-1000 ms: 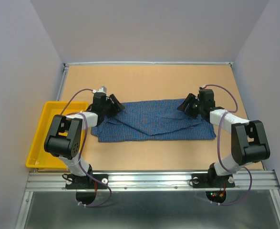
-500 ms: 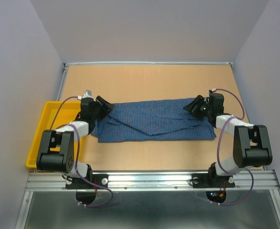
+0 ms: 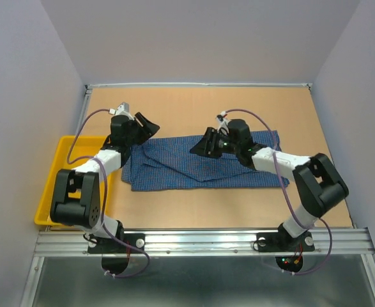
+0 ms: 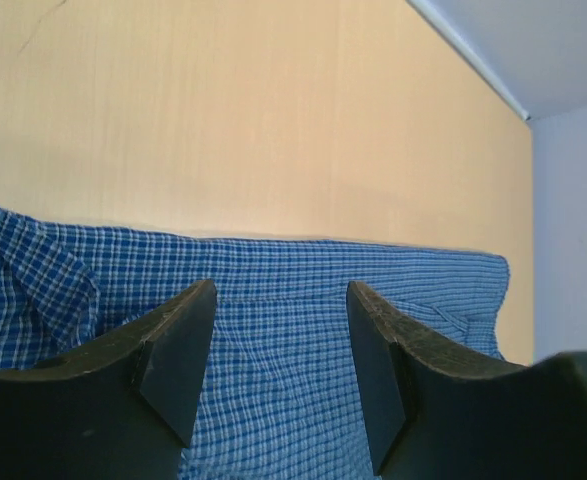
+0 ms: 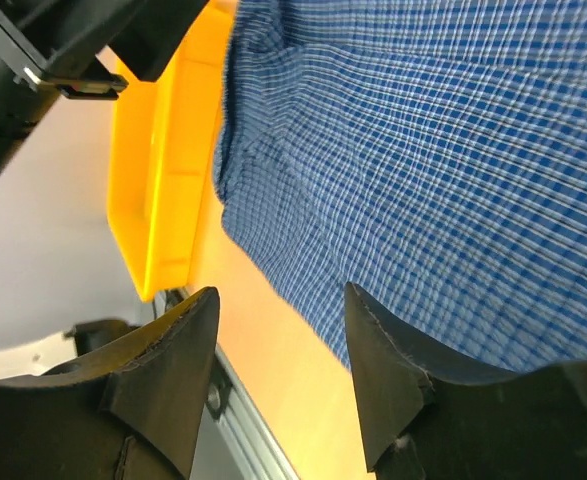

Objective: Fold and stack the long sleeve shirts
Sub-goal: Fold the shirt

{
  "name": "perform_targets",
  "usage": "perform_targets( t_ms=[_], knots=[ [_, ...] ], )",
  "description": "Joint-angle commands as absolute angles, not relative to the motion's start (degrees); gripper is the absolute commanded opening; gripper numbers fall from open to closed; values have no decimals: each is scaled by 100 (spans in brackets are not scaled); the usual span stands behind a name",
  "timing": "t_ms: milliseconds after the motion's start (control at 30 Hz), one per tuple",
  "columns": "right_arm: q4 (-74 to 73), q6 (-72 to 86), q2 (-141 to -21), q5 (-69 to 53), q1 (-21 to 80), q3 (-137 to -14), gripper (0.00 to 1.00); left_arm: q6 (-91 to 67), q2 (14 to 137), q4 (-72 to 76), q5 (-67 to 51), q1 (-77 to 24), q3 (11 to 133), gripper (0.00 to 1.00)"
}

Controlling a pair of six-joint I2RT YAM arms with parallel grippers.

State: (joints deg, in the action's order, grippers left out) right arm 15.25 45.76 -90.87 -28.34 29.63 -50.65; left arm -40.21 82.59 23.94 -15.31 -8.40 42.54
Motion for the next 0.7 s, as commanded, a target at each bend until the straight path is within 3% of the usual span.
perform_targets(
  t_ms=[0,300,667],
  knots=[
    [2416,4966,-9937,-2953,3348,-5448,58,-3797,8954,2329,-1644,-853,4614,66],
    [3102,5036,-10898,-2690,3568,-4651,57,-4025,9737,2338,-976,-774,4693,65],
    [3086,4843,-10222,-2391,3551,-3691,57,-4228,9465,1794,-202,-334,4745,65]
  ],
)
